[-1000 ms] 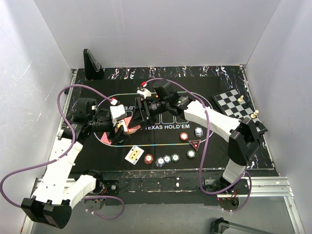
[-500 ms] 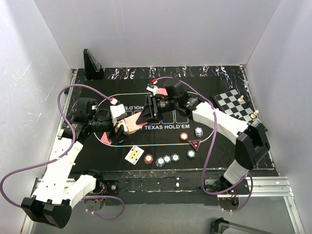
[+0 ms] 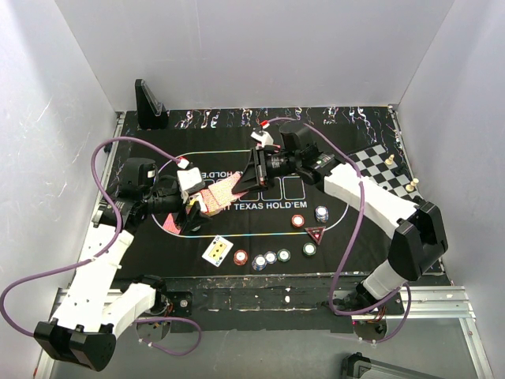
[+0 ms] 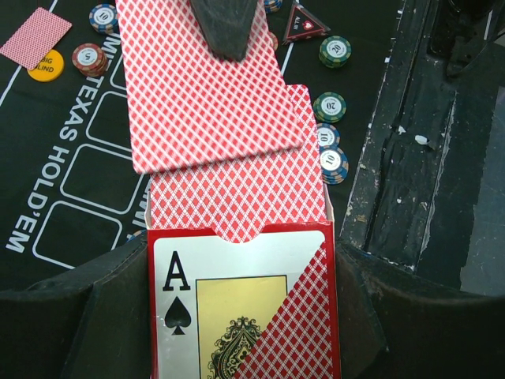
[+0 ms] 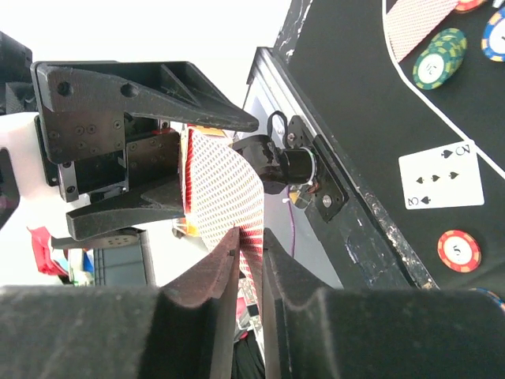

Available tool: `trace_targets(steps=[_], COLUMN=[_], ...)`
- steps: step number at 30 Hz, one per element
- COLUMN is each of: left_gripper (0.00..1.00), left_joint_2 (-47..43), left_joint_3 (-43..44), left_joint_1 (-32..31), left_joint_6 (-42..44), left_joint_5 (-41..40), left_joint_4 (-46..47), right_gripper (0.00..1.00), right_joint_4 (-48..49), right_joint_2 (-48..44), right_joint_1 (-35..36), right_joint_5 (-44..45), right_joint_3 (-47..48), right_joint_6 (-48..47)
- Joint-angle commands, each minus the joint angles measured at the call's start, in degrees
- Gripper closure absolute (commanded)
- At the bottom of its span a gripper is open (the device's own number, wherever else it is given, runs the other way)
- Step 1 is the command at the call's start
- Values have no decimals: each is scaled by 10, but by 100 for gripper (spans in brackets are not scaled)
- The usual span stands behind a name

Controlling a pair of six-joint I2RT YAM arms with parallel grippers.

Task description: Distribute texas hold em gaming equipment

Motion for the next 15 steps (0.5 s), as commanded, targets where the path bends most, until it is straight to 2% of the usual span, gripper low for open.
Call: trace_targets(steps=[1, 8, 11, 15], left_gripper=[100, 100, 100, 100], left_joint_2=[-15, -21, -23, -28], left_joint_3=[3, -3, -5, -6], left_joint_1=[-2, -1, -2, -2], left_joint_6=[-4, -3, -4, -4], left_joint_5=[31, 31, 31, 31], left_joint_4=[27, 28, 27, 27], right_gripper=[81, 93, 99, 99], right_joint_4=[-24, -64, -73, -92], right_joint_2=[-30, -64, -92, -135], right_joint_1=[-20, -55, -81, -118], right_joint_5=[7, 15, 15, 25], right_joint_3=[3, 0, -31, -106], right_joint_6=[-18, -36, -40, -56])
